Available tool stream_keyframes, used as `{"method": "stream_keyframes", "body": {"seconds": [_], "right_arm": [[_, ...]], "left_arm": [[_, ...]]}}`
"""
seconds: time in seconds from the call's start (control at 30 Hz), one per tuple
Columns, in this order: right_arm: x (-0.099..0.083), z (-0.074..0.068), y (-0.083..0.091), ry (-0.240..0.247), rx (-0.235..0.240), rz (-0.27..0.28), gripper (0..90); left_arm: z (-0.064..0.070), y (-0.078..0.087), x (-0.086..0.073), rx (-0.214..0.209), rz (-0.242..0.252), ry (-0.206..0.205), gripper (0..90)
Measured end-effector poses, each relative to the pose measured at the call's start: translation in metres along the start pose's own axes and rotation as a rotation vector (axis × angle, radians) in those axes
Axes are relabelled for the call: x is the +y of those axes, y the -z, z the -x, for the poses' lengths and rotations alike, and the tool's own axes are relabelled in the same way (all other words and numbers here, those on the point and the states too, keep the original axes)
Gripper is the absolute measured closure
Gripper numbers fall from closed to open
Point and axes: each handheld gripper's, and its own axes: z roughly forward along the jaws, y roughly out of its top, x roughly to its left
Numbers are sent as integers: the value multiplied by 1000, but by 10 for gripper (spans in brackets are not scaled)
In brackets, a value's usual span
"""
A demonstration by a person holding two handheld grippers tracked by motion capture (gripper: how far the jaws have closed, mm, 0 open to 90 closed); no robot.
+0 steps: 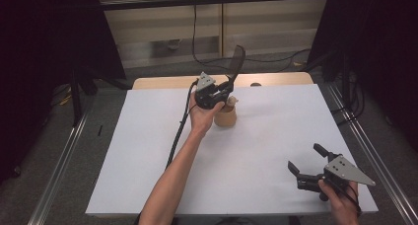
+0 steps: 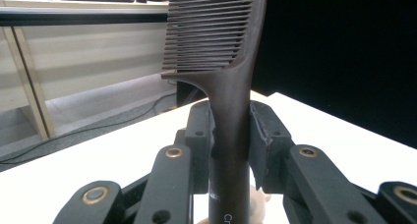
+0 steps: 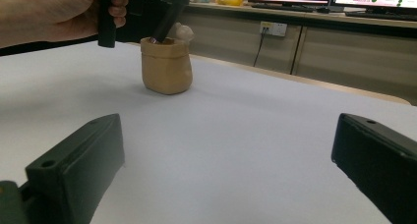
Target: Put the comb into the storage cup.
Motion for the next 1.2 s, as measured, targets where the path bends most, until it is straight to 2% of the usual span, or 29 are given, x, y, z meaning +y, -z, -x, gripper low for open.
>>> {"method": "stream_keyframes", "body": {"seconds": [0.13, 0.23, 0.67, 0.87, 1.2], "right_arm": [[0, 0, 0, 1, 2, -1, 0], [0, 0, 0, -1, -1, 0, 0], [0, 0, -1, 0, 1, -2, 0], [0, 0, -1, -4, -2, -2, 0], [0, -1, -1, -6, 2, -4, 0]], "left_arm": [[-3, -1, -5, 5, -17, -3, 726], [-6, 0, -8, 8, -18, 12, 726], [-7, 2, -16, 12, -41, 26, 726], [-7, 3, -19, 2, -57, 19, 726], [-9, 5, -20, 10, -72, 49, 728]]}}
